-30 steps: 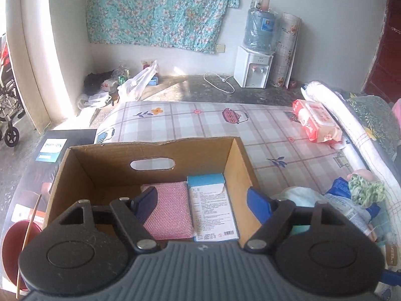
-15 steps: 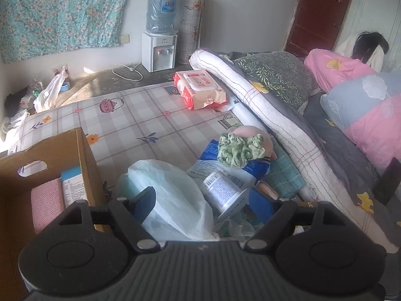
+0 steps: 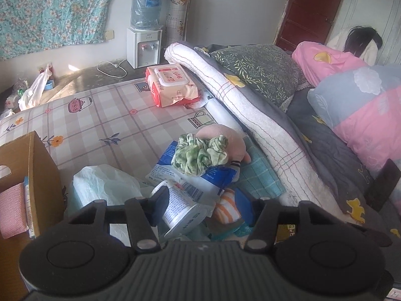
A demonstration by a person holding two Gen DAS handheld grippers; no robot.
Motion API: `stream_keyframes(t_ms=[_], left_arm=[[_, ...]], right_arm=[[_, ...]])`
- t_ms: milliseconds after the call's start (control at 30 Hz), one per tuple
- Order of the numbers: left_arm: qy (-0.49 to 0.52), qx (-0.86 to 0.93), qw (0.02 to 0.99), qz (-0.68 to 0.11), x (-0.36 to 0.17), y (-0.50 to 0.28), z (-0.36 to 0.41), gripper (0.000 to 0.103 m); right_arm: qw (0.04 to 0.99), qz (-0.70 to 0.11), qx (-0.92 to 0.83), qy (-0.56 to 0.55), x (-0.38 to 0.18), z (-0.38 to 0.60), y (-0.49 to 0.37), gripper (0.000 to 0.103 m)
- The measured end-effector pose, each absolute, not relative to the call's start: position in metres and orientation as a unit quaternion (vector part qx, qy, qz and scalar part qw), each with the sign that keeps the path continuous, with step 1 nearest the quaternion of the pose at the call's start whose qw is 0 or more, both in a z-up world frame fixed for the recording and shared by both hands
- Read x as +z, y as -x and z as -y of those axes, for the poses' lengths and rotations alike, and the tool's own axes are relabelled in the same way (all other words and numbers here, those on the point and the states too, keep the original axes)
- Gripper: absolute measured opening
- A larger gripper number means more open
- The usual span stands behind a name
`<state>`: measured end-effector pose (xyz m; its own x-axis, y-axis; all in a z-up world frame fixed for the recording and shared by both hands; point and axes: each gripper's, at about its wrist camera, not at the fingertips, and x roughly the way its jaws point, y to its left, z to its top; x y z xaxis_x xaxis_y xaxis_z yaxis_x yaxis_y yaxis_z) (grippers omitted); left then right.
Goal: Organize soft objects
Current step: 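Reach the left tool to the white cotton swab bag and grasp it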
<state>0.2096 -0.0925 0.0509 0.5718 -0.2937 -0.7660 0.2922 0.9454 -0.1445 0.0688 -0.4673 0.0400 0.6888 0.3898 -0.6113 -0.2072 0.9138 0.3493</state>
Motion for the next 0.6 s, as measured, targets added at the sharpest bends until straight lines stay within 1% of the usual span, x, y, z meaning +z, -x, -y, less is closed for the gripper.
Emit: stream_keyframes(t_ms=[67,167,333,500,600], left_arm=[[0.005,-0.151,0.887,-0.436,0.048,-0.217,0.092,0.049],[0.02,-0.142,0.882,-0.449,0.044,-0.228,0.087,0.044],[0.04,-0.166,0.865,-0.472,0.043,-0.221,0.087,0.044],[0.062,-0.202,0.85,-0.483,0.04,-0.188,0.097,0.044],[0.077,-0.216,0.837,-0.497,0.027,-0.165,0.103,0.044]], right_arm=[[0.908,-0.359,0.167,-0.135,0.041,0.47,-0.08,0.059],[0.906,-0.36,0.164,-0.149,0.042,0.475,-0.092,0.059],[0.902,-0.369,0.146,-0.17,0.038,0.49,-0.095,0.059],[0.887,-0.397,0.133,-0.195,0.013,0.501,-0.077,0.059],[0.875,-0.411,0.129,-0.22,-0.005,0.507,-0.066,0.057]])
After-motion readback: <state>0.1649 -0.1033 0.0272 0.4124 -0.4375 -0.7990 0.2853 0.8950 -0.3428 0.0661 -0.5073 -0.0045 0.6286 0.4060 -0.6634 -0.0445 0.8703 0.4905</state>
